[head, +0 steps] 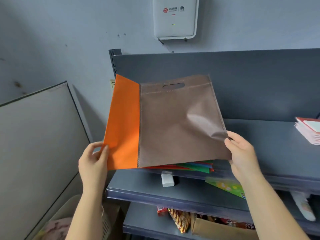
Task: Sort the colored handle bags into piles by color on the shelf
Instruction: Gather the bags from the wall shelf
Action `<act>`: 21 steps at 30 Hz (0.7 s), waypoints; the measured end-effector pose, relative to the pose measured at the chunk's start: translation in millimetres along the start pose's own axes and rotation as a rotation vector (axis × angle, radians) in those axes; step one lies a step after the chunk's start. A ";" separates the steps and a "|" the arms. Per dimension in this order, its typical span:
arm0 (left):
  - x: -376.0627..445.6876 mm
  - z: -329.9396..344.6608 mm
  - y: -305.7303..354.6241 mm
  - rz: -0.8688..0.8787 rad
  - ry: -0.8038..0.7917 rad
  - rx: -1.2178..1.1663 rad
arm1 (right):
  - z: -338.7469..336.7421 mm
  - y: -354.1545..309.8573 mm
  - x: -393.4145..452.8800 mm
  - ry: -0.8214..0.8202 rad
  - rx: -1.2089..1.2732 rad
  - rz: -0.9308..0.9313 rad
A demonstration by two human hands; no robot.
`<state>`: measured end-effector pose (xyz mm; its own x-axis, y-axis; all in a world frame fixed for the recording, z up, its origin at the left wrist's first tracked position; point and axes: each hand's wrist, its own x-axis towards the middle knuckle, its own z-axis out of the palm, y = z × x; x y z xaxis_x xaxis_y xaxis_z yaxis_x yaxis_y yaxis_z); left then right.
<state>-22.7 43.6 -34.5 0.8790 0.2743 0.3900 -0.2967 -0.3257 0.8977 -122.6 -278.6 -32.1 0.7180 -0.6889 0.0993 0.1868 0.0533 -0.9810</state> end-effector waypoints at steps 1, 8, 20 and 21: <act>-11.7 -10.3 -0.8 -0.024 0.039 -0.020 | 2.3 -2.0 -7.3 -0.025 0.034 0.011; -100.5 -98.0 0.2 -0.072 0.398 -0.109 | 27.7 0.7 -66.6 -0.287 0.210 0.147; -235.2 -290.5 18.7 0.009 0.889 -0.010 | 129.4 7.9 -203.7 -0.813 0.249 0.311; -245.8 -304.3 22.5 0.018 0.927 0.004 | 138.0 6.9 -217.1 -0.855 0.234 0.325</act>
<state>-359.0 244.2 -47.8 0.2237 0.8827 0.4133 -0.3041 -0.3397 0.8900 -184.7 -28.9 -37.4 0.9895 0.1443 0.0066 -0.0459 0.3572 -0.9329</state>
